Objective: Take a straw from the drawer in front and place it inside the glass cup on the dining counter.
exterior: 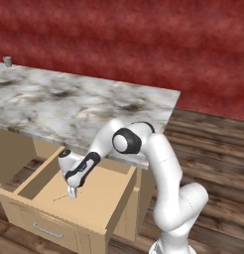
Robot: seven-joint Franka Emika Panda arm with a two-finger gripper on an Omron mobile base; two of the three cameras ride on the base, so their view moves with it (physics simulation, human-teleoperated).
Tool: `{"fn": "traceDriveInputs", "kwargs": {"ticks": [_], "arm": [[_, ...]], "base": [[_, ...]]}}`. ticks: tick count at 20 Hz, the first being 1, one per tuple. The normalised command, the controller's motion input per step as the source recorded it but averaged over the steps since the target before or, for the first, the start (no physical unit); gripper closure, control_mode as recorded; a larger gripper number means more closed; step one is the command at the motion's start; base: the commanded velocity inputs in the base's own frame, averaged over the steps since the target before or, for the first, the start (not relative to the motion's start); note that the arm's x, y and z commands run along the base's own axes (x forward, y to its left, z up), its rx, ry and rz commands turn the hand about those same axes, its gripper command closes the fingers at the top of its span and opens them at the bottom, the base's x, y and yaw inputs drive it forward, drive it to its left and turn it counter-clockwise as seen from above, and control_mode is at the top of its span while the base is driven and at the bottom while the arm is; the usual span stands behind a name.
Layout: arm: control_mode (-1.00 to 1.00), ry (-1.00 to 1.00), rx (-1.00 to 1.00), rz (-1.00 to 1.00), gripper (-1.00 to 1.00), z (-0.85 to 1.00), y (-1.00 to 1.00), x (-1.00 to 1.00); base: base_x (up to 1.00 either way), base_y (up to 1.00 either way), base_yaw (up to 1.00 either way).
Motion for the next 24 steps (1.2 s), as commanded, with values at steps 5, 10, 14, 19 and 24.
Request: {"fn": "traceDriveInputs", "kwargs": {"ticks": [5, 10, 14, 19, 24], "arm": [[-1.0, -0.02, 0.0, 0.06, -1.0, -0.16, 0.0, 0.0], [-1.0, -0.01, 0.01, 0.05, -1.0, -0.2, 0.0, 0.0], [-1.0, 0.0, 0.02, 0.06, -1.0, -0.18, 0.0, 0.01], [-1.0, 0.0, 0.03, 0.06, -1.0, -0.13, 0.0, 0.1], [-1.0, 0.0, 0.03, 0.05, -1.0, -0.21, 0.0, 0.1]], "base": [[0.0, 0.0, 0.0], [0.0, 0.0, 0.0], [0.0, 0.0, 0.0], [0.0, 0.0, 0.0], [0.0, 0.0, 0.0]]}}
